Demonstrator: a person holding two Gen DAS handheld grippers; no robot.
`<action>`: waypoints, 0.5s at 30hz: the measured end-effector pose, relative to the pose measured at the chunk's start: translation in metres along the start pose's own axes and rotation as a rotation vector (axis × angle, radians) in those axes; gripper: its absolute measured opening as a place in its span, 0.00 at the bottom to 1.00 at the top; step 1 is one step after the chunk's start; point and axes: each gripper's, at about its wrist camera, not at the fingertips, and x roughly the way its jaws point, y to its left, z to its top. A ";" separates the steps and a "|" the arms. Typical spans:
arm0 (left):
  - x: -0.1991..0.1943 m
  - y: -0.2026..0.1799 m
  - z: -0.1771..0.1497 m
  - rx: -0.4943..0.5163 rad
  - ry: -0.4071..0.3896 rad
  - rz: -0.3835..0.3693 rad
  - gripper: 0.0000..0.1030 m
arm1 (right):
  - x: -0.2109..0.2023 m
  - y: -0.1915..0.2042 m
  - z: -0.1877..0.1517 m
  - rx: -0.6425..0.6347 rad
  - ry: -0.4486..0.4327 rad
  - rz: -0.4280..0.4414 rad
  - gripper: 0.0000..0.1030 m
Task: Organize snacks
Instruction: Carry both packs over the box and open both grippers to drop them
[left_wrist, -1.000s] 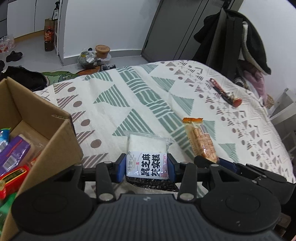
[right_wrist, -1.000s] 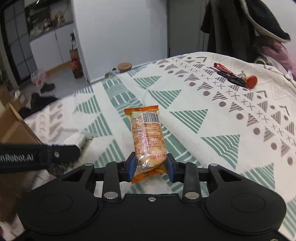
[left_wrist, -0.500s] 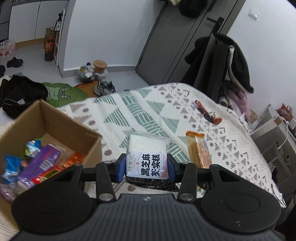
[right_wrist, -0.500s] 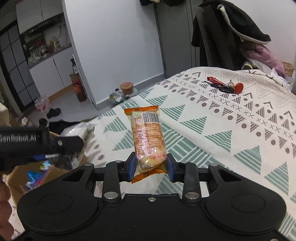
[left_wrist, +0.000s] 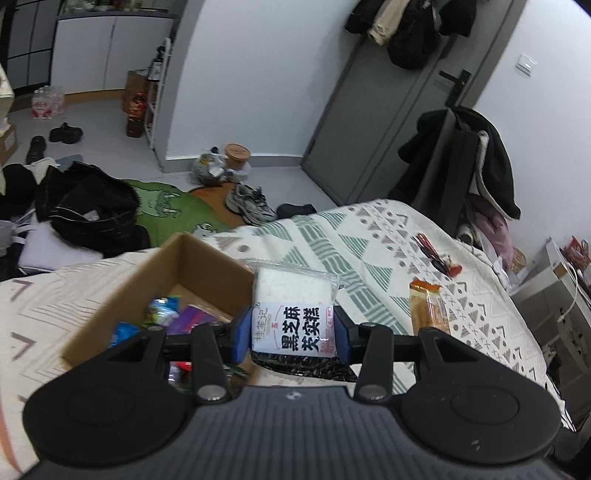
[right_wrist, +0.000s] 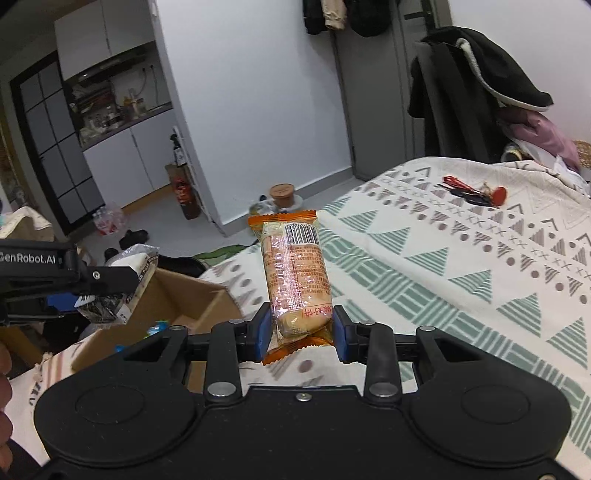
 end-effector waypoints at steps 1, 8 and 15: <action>-0.003 0.005 0.001 -0.002 -0.004 0.007 0.43 | 0.000 0.004 0.000 -0.008 0.000 0.005 0.32; -0.017 0.033 0.009 -0.025 -0.014 0.041 0.43 | 0.003 0.033 0.000 -0.041 -0.001 0.047 0.32; -0.013 0.055 0.010 -0.048 -0.001 0.051 0.44 | 0.011 0.053 -0.002 -0.054 0.010 0.081 0.32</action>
